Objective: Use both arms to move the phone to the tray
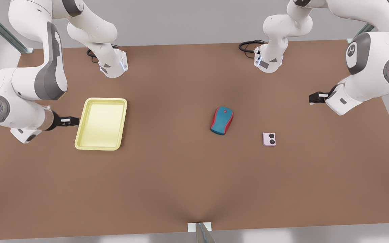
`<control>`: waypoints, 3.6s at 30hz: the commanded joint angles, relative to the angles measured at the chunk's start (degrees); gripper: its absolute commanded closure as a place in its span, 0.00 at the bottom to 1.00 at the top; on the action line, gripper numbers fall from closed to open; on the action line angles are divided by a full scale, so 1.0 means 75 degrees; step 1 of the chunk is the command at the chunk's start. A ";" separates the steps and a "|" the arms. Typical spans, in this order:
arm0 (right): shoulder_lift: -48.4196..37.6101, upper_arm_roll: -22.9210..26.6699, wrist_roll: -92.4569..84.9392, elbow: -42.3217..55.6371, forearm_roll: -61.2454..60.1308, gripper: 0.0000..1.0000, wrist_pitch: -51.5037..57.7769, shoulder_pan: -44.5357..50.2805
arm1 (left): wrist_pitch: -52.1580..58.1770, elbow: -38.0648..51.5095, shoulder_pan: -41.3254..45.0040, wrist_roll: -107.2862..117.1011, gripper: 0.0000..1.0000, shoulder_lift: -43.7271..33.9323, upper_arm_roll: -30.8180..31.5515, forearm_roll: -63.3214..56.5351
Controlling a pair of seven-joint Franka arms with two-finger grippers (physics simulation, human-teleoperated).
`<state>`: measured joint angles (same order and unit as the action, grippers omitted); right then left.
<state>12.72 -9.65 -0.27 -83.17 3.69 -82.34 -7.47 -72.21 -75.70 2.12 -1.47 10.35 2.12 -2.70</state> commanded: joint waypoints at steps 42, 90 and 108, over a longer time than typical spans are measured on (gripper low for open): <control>0.0003 0.0033 -0.0175 0.0003 -0.0047 0.00 -0.0635 -0.0047 | -0.8723 -0.5388 0.0619 0.2060 0.27 0.2827 -0.0001 0.0360; 0.0003 0.0021 -0.0222 0.0003 -0.0070 0.00 -0.0635 -0.0117 | -0.7272 0.2218 0.5072 0.9548 0.00 0.6426 0.1065 0.0431; 0.3190 -0.0202 0.5965 0.0308 0.0668 0.00 -0.3693 0.3715 | 0.0078 -0.0266 0.0842 0.0770 0.00 0.0249 -0.0001 0.0888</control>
<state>35.89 -11.16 13.20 -80.87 7.81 -103.39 19.91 -75.69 -77.72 8.45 26.30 12.43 2.11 3.23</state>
